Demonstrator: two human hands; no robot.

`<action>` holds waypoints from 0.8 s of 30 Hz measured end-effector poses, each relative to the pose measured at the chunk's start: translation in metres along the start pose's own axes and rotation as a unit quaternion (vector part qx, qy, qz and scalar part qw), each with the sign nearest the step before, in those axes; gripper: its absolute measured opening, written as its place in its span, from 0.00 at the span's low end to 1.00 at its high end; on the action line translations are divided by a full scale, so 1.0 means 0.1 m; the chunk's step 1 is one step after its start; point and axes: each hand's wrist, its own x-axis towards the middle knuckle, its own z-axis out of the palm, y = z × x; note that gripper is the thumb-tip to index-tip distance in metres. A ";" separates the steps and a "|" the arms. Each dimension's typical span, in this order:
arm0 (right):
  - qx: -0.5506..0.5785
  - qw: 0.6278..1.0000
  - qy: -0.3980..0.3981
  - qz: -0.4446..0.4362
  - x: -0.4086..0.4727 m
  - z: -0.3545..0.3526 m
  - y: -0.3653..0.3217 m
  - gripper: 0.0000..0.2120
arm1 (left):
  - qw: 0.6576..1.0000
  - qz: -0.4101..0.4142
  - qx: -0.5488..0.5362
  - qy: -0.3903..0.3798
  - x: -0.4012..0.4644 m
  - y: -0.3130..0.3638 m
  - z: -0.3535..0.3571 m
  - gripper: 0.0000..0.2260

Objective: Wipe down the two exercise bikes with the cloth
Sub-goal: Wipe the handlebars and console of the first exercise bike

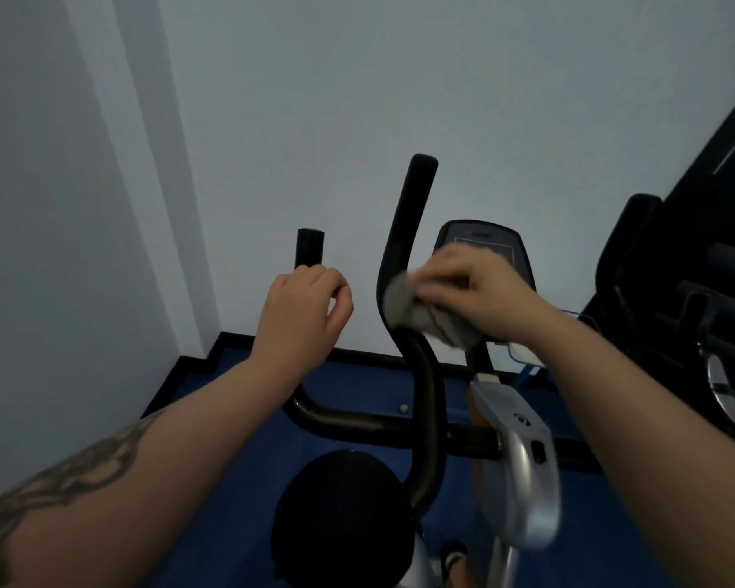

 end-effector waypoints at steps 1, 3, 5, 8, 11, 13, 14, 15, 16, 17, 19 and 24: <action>0.006 0.998 0.056 0.015 0.08 0.07 -0.03 0.09 | 1.000 -0.003 -0.002 -0.001 0.00 0.00 0.00 0.05; 0.040 0.992 0.111 0.053 0.10 0.36 -0.15 0.12 | 1.000 -0.006 -0.002 -0.003 -0.01 0.00 0.00 0.05; 0.093 0.985 0.121 0.075 -0.06 0.61 -0.20 0.14 | 1.000 -0.002 0.000 -0.005 -0.01 0.01 0.01 0.05; 0.101 0.991 0.059 0.060 -0.45 0.52 -0.09 0.17 | 1.000 -0.001 -0.004 -0.004 0.00 0.01 0.01 0.05; 0.006 0.997 -0.080 0.020 -0.67 0.20 -0.02 0.20 | 1.000 -0.003 -0.004 -0.003 0.01 -0.01 0.02 0.06; -0.042 0.997 -0.059 -0.001 -0.54 0.07 -0.03 0.20 | 1.000 -0.002 -0.001 0.000 0.02 0.00 0.02 0.06; -0.039 0.999 -0.001 -0.003 -0.42 0.05 -0.06 0.19 | 1.000 -0.002 0.000 0.001 0.02 0.00 0.02 0.06; -0.029 0.997 0.064 0.012 -0.27 0.08 -0.09 0.18 | 1.000 -0.001 0.000 0.001 0.01 0.00 0.01 0.06; -0.023 0.993 0.111 0.037 -0.12 0.15 -0.13 0.18 | 1.000 -0.001 0.001 0.000 0.01 0.01 0.01 0.06; -0.014 0.989 0.132 0.064 -0.01 0.25 -0.19 0.18 | 1.000 0.001 0.002 0.000 0.01 0.01 0.01 0.07; 0.008 0.987 0.129 0.096 0.04 0.52 -0.24 0.19 | 1.000 0.004 0.004 -0.001 0.00 0.01 0.00 0.07; -0.017 0.995 0.074 0.059 -0.62 0.56 -0.14 0.24 | 1.000 0.003 -0.004 0.004 -0.01 0.00 0.01 0.06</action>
